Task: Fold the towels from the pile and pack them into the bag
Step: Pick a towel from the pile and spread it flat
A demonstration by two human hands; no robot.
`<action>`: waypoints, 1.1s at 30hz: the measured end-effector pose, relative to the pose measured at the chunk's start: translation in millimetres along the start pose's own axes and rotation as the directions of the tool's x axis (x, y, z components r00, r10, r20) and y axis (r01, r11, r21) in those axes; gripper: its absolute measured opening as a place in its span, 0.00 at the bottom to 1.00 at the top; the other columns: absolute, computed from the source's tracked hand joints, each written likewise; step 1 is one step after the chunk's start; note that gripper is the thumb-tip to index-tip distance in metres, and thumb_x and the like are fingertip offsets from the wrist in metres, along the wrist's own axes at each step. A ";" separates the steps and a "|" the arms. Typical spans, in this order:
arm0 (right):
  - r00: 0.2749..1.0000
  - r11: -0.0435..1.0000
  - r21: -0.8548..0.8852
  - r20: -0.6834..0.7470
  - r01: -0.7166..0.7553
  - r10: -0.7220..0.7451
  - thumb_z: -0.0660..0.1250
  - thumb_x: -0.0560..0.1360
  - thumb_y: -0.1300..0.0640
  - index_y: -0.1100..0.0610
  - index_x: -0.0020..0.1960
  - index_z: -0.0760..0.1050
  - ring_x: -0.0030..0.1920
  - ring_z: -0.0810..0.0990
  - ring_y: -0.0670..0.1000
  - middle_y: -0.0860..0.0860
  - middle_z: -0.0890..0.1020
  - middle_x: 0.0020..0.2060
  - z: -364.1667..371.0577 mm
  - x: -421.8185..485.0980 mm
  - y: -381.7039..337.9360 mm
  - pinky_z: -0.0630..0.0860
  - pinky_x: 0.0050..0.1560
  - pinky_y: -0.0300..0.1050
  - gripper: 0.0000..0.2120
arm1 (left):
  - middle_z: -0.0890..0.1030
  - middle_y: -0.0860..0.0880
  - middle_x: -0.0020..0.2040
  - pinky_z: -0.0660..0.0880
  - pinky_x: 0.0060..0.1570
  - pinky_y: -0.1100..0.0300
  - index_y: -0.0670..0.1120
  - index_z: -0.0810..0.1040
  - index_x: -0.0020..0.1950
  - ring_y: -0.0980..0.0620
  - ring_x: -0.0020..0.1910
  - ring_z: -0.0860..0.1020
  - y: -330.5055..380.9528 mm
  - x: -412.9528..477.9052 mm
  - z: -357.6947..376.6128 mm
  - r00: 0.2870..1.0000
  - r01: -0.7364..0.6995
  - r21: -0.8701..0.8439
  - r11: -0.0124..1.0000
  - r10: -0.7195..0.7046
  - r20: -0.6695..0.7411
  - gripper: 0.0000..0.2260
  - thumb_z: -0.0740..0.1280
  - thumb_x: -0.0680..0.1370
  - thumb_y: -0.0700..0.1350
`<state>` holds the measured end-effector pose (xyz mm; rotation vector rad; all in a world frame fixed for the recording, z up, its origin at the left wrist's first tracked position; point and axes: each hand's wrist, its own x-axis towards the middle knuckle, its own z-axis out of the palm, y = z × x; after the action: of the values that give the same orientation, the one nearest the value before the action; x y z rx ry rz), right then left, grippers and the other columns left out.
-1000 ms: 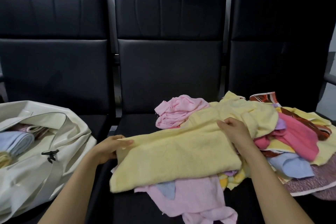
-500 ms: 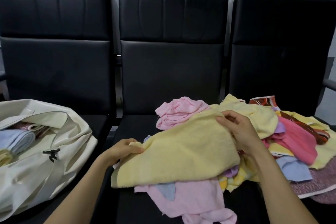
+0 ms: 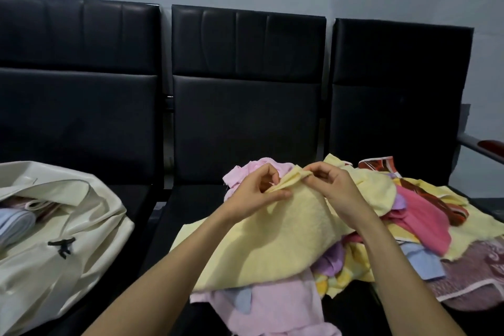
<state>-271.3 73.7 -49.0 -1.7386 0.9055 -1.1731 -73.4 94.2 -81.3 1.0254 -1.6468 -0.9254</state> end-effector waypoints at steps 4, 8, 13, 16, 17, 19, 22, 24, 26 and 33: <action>0.999 0.999 -0.045 -0.031 0.006 -0.007 0.67 0.76 0.65 0.63 0.48 0.78 0.41 0.78 0.38 0.48 0.80 0.40 6.2 1.3 10.6 0.73 0.45 0.30 0.02 | 0.75 0.53 0.41 0.69 0.43 0.65 0.43 0.74 0.44 0.58 0.38 0.73 -0.9 -1.4 6.6 0.998 -0.033 -0.068 0.997 0.030 -0.053 0.06 0.70 0.77 0.42; 0.999 0.998 -0.067 -0.035 0.002 -0.004 0.70 0.75 0.63 0.61 0.45 0.79 0.44 0.79 0.47 0.53 0.81 0.40 9.6 2.2 24.1 0.75 0.49 0.39 0.01 | 0.71 0.50 0.37 0.64 0.39 0.64 0.38 0.77 0.46 0.55 0.38 0.68 -3.8 -0.6 6.9 0.993 0.080 0.057 0.995 -0.085 0.085 0.13 0.68 0.78 0.48; 0.998 0.998 -0.066 -0.064 0.009 -0.013 0.70 0.75 0.61 0.58 0.42 0.78 0.42 0.78 0.46 0.47 0.80 0.37 8.6 3.0 34.4 0.74 0.48 0.40 0.03 | 0.72 0.51 0.38 0.66 0.42 0.62 0.42 0.79 0.46 0.57 0.38 0.69 -6.6 6.3 0.7 0.985 0.139 0.126 0.982 -0.151 0.085 0.12 0.70 0.76 0.51; 1.000 0.993 -0.118 -0.015 -0.013 0.011 0.70 0.75 0.59 0.57 0.43 0.78 0.42 0.78 0.46 0.46 0.80 0.37 6.2 3.1 37.4 0.74 0.47 0.42 0.03 | 0.74 0.51 0.39 0.66 0.44 0.61 0.44 0.81 0.48 0.57 0.40 0.70 -3.4 9.7 2.3 0.993 0.088 0.150 0.985 -0.099 0.064 0.09 0.70 0.77 0.49; 1.000 0.993 -0.114 -0.008 -0.020 0.019 0.71 0.75 0.59 0.58 0.43 0.77 0.41 0.78 0.46 0.47 0.79 0.37 5.9 2.9 37.4 0.74 0.46 0.42 0.04 | 0.73 0.49 0.39 0.66 0.43 0.59 0.44 0.81 0.48 0.56 0.40 0.70 -1.3 9.7 3.8 0.995 0.065 0.159 0.985 -0.076 0.063 0.09 0.70 0.77 0.49; 0.999 0.996 -0.087 -0.051 -0.018 0.014 0.72 0.73 0.61 0.60 0.42 0.77 0.39 0.76 0.45 0.48 0.78 0.35 6.9 2.3 36.1 0.73 0.44 0.40 0.05 | 0.71 0.47 0.38 0.64 0.40 0.59 0.43 0.79 0.48 0.53 0.38 0.68 -0.7 8.4 5.8 0.996 0.041 0.159 0.986 -0.052 0.066 0.09 0.69 0.77 0.49; 0.981 0.995 -0.100 -0.191 -0.002 -0.017 0.73 0.72 0.62 0.57 0.39 0.76 0.37 0.76 0.42 0.47 0.78 0.34 9.7 2.3 31.0 0.74 0.42 0.33 0.06 | 0.66 0.49 0.35 0.61 0.37 0.60 0.40 0.74 0.43 0.53 0.35 0.64 -10.4 3.1 1.4 0.987 0.077 0.220 0.972 -0.106 0.124 0.16 0.69 0.76 0.52; 0.962 0.995 -0.098 -0.272 0.007 -0.034 0.73 0.72 0.61 0.55 0.39 0.76 0.38 0.77 0.41 0.47 0.78 0.35 8.8 2.4 27.2 0.74 0.43 0.32 0.07 | 0.63 0.53 0.33 0.60 0.36 0.59 0.46 0.72 0.36 0.55 0.33 0.62 -23.0 -4.5 -9.3 0.967 0.126 0.354 0.927 -0.194 0.163 0.19 0.69 0.75 0.59; 0.938 0.997 -0.075 -0.347 0.000 -0.026 0.73 0.73 0.60 0.53 0.39 0.76 0.41 0.78 0.43 0.46 0.79 0.37 3.8 4.1 23.7 0.75 0.46 0.34 0.07 | 0.64 0.56 0.31 0.61 0.36 0.59 0.51 0.72 0.32 0.57 0.32 0.63 -35.2 -15.7 -30.0 0.948 0.187 0.434 0.881 -0.278 0.156 0.20 0.69 0.72 0.64; 0.897 0.996 -0.049 -0.440 -0.079 0.049 0.71 0.74 0.59 0.51 0.39 0.75 0.41 0.77 0.45 0.46 0.79 0.38 -9.3 7.1 23.7 0.72 0.44 0.36 0.08 | 0.74 0.50 0.36 0.70 0.42 0.58 0.46 0.79 0.47 0.59 0.35 0.71 -44.2 -66.7 -116.9 0.930 0.231 0.657 0.717 -0.361 0.067 0.30 0.60 0.69 0.72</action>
<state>-280.6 55.8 -66.2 -1.5022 1.2698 -1.5398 60.8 127.0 -112.7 1.7622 -2.0673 -0.6723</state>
